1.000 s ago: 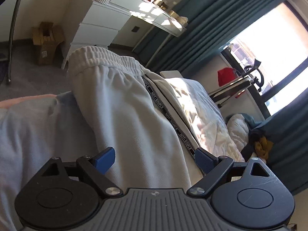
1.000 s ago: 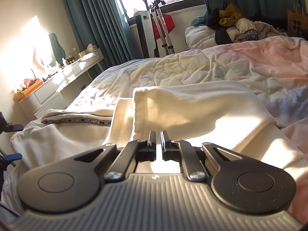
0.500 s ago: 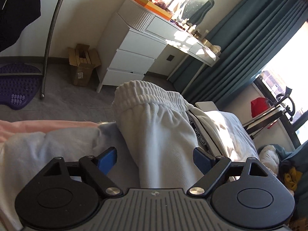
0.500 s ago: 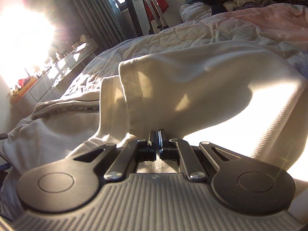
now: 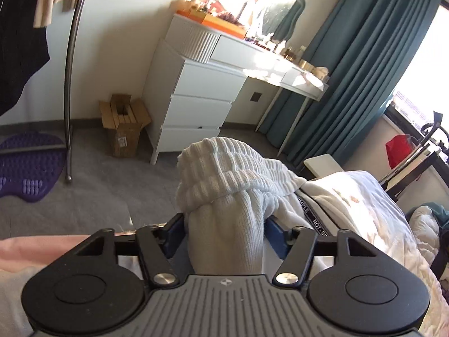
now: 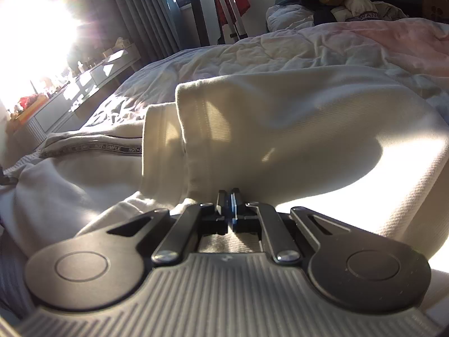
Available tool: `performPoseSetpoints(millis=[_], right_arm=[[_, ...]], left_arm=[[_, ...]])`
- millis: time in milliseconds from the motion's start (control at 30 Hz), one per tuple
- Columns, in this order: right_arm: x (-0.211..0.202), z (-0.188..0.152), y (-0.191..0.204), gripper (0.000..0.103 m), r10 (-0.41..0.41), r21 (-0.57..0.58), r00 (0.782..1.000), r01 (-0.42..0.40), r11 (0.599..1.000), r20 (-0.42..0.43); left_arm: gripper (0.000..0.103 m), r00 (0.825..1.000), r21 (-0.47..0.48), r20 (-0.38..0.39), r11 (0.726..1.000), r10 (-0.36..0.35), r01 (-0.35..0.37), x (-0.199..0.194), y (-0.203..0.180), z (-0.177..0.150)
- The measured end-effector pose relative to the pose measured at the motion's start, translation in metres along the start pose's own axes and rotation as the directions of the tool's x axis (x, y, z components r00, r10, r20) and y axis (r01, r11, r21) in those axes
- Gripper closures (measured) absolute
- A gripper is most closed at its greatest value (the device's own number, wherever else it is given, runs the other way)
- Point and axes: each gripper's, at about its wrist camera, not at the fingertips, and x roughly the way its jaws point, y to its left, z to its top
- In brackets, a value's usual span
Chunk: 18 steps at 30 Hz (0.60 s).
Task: Fold clothes
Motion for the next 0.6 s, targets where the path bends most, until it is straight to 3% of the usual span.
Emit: performPoseSetpoints(millis=[33,67,100,200,300,400,600], right_arm=[[-0.001,0.001,0.0,0.099,0.003,0.003,1.0,-0.003,1.0,-0.002],[-0.002,0.001,0.0,0.099,0.005,0.005,1.0,-0.005,1.0,-0.005],[-0.002,0.002,0.0,0.099,0.008,0.007,1.0,-0.008,1.0,-0.008],[-0.01,0.005,-0.005,0.096,0.049,0.052,0.998,-0.048,0.998,-0.033],[-0.018,0.009,-0.009,0.095,0.094,0.1,0.994,-0.088,0.991,-0.057],[-0.038,0.016,-0.019,0.095,0.177,0.18,0.982,-0.164,0.97,-0.061],[-0.101,0.035,-0.051,0.095,0.16,0.174,0.986,-0.166,0.971,0.047]], left_arm=[[0.056,1.0,0.014,0.027,1.0,-0.014,0.013,-0.005,-0.004,0.0],[0.069,0.998,0.038,0.054,0.999,-0.027,0.025,-0.011,-0.009,0.001],[0.072,0.997,0.073,0.077,0.997,-0.029,0.023,-0.017,-0.017,0.001],[0.076,0.989,0.17,0.139,0.985,-0.041,0.017,-0.043,-0.045,-0.001],[0.076,0.973,0.244,0.203,0.968,-0.108,0.057,-0.08,-0.077,-0.004],[0.077,0.946,0.319,0.266,0.943,-0.185,0.095,-0.121,-0.113,-0.01],[0.077,0.873,0.432,0.334,0.881,-0.357,0.194,-0.199,-0.197,-0.044]])
